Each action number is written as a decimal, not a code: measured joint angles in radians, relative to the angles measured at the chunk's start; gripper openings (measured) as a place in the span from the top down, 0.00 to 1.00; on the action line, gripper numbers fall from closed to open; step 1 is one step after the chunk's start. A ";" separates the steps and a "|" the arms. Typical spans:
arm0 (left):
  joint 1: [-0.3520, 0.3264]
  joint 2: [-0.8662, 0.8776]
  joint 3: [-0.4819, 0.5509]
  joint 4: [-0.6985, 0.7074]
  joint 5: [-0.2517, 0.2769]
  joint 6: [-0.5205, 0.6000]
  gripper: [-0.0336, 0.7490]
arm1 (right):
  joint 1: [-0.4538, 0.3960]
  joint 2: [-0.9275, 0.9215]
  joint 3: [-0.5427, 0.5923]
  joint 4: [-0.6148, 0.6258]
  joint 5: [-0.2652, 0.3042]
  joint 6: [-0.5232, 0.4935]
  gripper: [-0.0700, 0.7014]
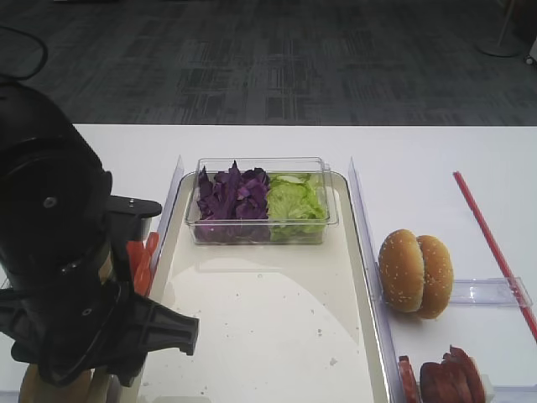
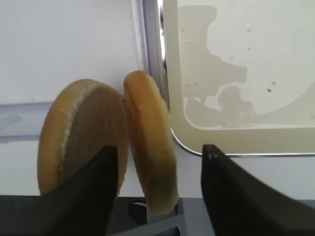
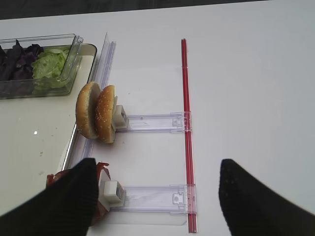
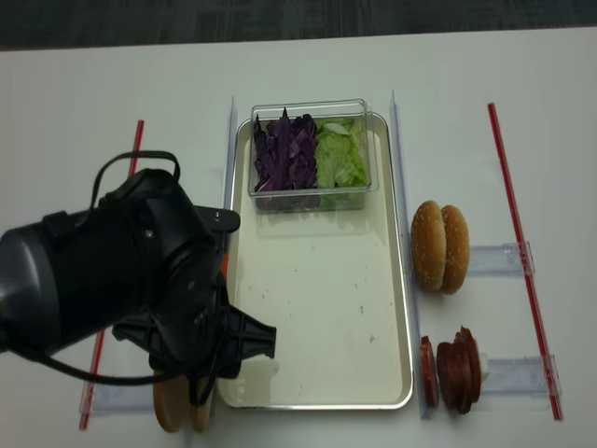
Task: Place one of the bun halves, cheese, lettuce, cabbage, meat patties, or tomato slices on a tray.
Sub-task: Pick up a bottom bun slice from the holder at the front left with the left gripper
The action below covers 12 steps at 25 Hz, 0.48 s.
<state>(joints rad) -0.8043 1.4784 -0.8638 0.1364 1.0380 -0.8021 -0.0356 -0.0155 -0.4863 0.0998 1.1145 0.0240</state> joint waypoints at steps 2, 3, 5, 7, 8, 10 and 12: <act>0.000 0.000 -0.002 0.001 -0.006 -0.002 0.51 | 0.000 0.000 0.000 0.000 0.000 0.000 0.21; 0.000 0.004 -0.002 0.001 -0.006 -0.003 0.52 | 0.000 0.000 0.000 0.000 0.000 0.000 0.21; 0.000 0.016 -0.002 0.001 -0.007 -0.005 0.53 | 0.000 0.000 0.000 0.000 0.000 0.000 0.21; 0.000 0.033 -0.002 0.001 -0.004 -0.001 0.53 | 0.000 0.000 0.000 0.000 0.000 0.000 0.21; 0.000 0.037 -0.002 0.002 -0.002 0.002 0.54 | 0.000 0.000 0.000 0.000 0.000 0.000 0.21; 0.000 0.038 -0.002 0.004 -0.001 0.004 0.54 | 0.000 0.000 0.000 0.000 0.000 0.000 0.21; 0.000 0.038 -0.002 0.003 -0.001 0.006 0.55 | 0.000 0.000 0.000 0.000 0.000 0.000 0.21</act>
<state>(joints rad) -0.8043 1.5164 -0.8657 0.1393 1.0368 -0.7960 -0.0356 -0.0155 -0.4863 0.0998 1.1145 0.0240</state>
